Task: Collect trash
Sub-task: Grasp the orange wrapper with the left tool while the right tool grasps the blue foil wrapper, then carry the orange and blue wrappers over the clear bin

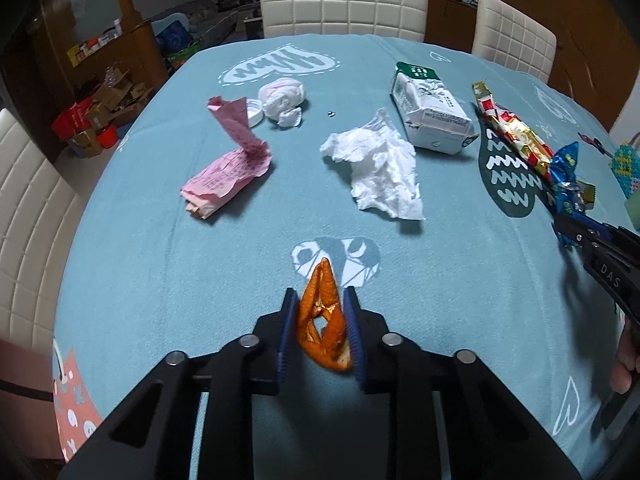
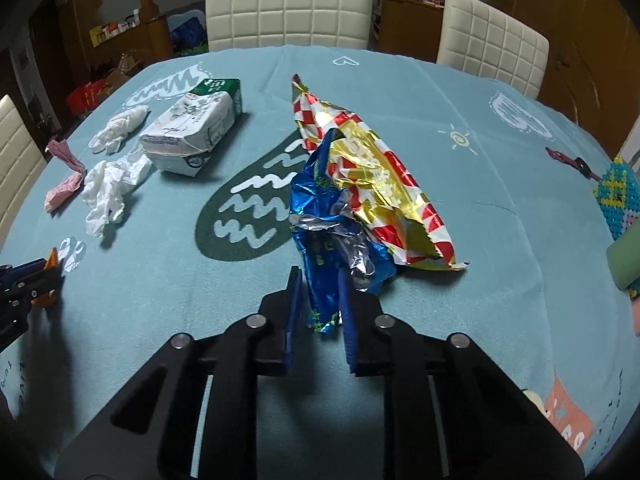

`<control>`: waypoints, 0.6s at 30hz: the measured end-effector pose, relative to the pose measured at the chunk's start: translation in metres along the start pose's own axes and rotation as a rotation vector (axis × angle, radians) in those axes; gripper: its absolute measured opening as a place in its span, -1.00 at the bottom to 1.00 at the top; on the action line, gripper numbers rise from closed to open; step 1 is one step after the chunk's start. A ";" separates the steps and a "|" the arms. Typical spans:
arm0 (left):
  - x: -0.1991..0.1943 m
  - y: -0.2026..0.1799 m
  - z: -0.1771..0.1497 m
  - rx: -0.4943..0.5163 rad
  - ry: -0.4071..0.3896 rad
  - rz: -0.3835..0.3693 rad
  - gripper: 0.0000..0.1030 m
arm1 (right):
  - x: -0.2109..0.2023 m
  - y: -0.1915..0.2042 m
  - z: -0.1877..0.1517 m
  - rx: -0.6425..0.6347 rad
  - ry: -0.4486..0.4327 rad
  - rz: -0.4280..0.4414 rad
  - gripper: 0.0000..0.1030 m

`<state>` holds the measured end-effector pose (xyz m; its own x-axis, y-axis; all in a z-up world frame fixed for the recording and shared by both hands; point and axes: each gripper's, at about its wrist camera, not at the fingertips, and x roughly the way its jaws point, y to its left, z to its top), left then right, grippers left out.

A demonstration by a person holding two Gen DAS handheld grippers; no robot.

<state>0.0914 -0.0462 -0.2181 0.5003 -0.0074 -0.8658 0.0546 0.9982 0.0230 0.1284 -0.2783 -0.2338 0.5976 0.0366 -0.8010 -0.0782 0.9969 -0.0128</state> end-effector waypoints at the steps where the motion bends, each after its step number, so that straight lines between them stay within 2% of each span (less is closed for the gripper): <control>1: -0.001 -0.001 0.001 0.006 -0.002 -0.002 -0.59 | -0.001 0.002 0.000 -0.004 -0.001 0.009 -0.64; 11: -0.013 0.004 0.005 0.035 -0.036 -0.019 -0.62 | -0.025 0.056 -0.005 -0.140 -0.040 0.107 -0.70; 18: -0.024 0.035 -0.002 0.006 -0.042 -0.012 -0.62 | -0.043 0.103 -0.006 -0.211 -0.062 0.194 -0.73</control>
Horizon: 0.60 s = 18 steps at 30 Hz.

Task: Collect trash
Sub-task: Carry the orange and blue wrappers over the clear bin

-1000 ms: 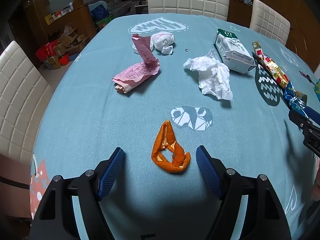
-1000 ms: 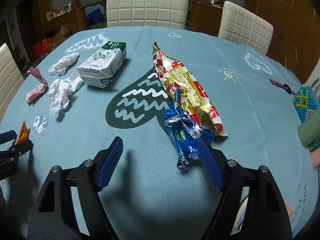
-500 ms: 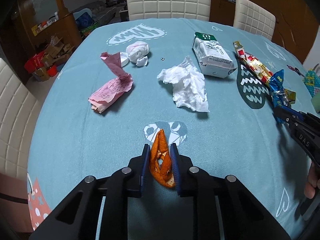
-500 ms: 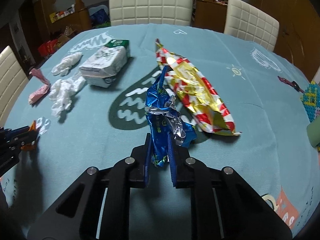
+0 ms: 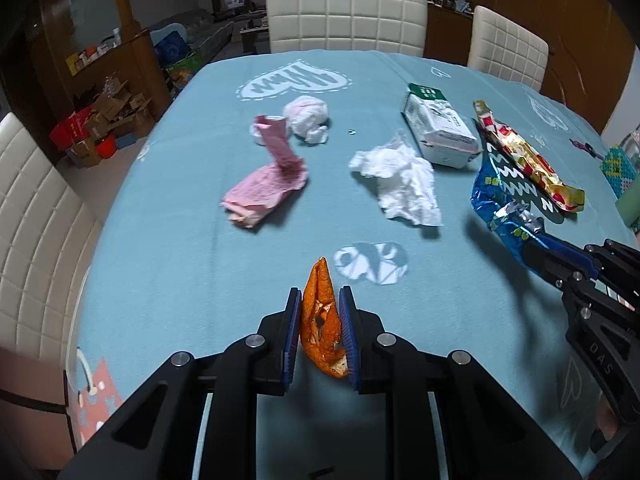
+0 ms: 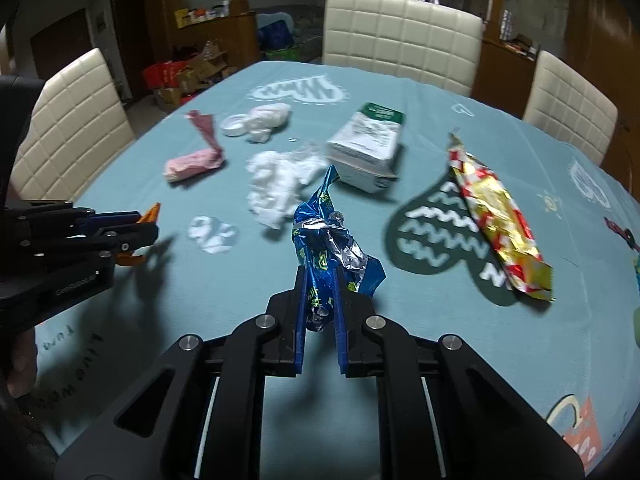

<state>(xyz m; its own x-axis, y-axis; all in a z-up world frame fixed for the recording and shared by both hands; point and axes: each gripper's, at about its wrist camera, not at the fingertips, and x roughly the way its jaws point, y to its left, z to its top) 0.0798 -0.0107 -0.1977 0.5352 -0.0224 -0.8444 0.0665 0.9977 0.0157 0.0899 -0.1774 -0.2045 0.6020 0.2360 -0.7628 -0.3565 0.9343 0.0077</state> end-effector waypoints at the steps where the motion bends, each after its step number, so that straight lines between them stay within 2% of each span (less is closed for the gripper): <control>1: -0.002 0.005 -0.001 -0.004 -0.002 0.003 -0.62 | 0.000 0.006 0.002 -0.007 0.000 0.008 -0.73; 18: -0.042 0.132 -0.023 -0.157 -0.077 0.076 -0.62 | 0.005 0.154 0.057 -0.231 -0.042 0.180 -0.73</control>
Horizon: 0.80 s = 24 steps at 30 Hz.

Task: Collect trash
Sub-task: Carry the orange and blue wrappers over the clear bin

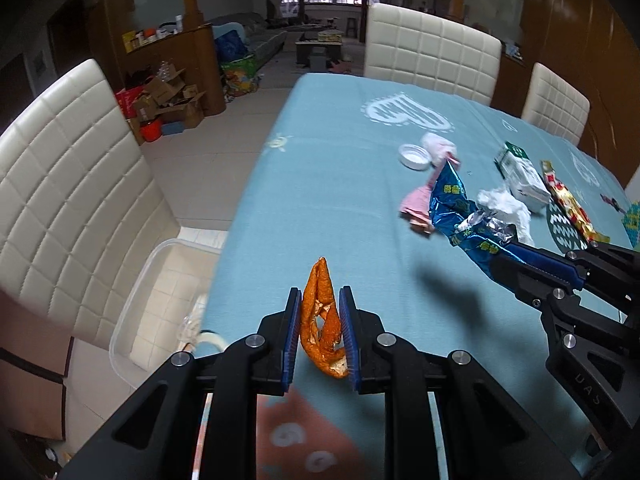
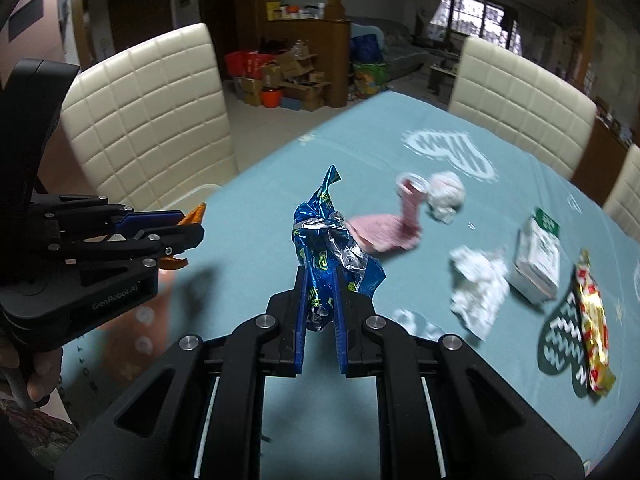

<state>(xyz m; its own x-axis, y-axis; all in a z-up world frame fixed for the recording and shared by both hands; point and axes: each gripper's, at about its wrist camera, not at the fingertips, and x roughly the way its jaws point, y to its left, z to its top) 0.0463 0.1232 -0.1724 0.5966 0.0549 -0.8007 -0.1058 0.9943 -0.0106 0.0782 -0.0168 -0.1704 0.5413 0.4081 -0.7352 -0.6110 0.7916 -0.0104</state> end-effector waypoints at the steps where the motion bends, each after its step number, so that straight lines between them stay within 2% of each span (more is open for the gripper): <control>1: -0.001 0.007 0.001 -0.010 -0.003 0.005 -0.62 | 0.002 0.006 0.004 -0.009 -0.001 0.006 -0.73; 14: -0.012 0.086 0.000 -0.096 -0.047 0.097 -0.62 | 0.025 0.088 0.056 -0.148 -0.033 0.112 -0.73; 24: -0.015 0.133 -0.003 -0.153 -0.058 0.176 -0.62 | 0.040 0.120 0.080 -0.206 -0.045 0.175 -0.73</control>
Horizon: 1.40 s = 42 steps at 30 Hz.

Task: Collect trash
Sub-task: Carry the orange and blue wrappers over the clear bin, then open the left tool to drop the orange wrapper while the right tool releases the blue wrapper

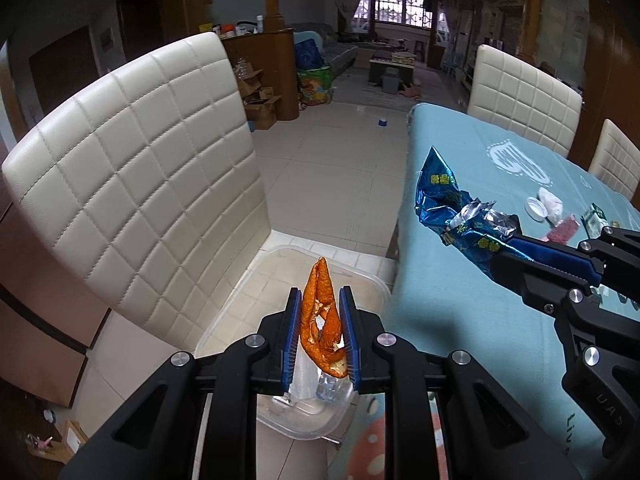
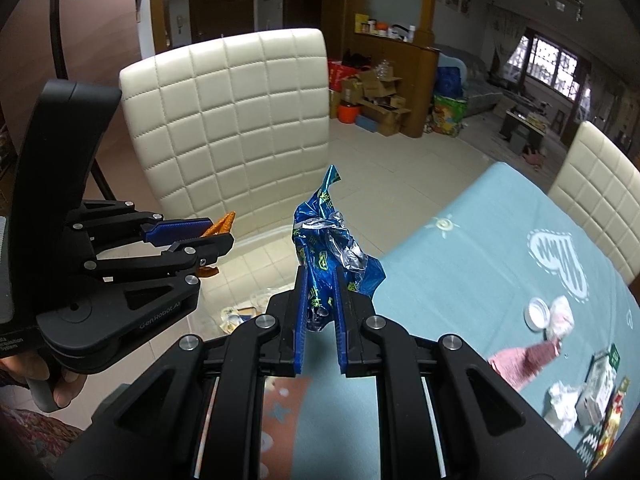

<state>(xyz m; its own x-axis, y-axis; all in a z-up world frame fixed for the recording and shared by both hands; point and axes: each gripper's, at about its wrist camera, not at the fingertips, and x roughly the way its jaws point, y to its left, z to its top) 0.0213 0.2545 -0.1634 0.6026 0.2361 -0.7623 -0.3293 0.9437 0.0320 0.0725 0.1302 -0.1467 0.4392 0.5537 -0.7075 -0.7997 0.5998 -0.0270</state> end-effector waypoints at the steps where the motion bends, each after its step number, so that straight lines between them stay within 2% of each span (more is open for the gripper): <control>1: 0.001 0.003 0.001 -0.003 0.001 0.003 -0.62 | 0.001 0.001 0.002 -0.002 -0.001 0.003 -0.73; 14: 0.008 0.013 0.008 -0.009 -0.008 0.027 -0.61 | 0.019 0.009 0.018 -0.012 0.005 0.025 -0.72; 16: 0.012 0.016 0.008 -0.019 0.004 0.030 -0.54 | 0.021 0.009 0.017 -0.012 0.009 0.025 -0.72; 17: 0.014 0.017 0.009 -0.027 0.011 0.034 -0.46 | 0.023 0.008 0.017 -0.010 0.012 0.027 -0.72; 19: 0.017 0.021 0.009 -0.047 0.016 0.042 0.24 | 0.023 0.009 0.018 -0.005 0.017 0.033 -0.72; 22: 0.013 0.029 0.010 -0.091 -0.013 0.053 0.44 | 0.027 0.009 0.020 -0.004 0.019 0.037 -0.72; 42: 0.005 0.063 -0.010 -0.178 0.016 0.119 0.45 | 0.046 0.030 0.027 -0.046 0.037 0.119 -0.70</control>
<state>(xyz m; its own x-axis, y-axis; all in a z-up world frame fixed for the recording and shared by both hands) -0.0036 0.3127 -0.1720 0.5402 0.3384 -0.7705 -0.5218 0.8530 0.0088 0.0802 0.1890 -0.1614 0.3253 0.5969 -0.7334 -0.8634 0.5038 0.0272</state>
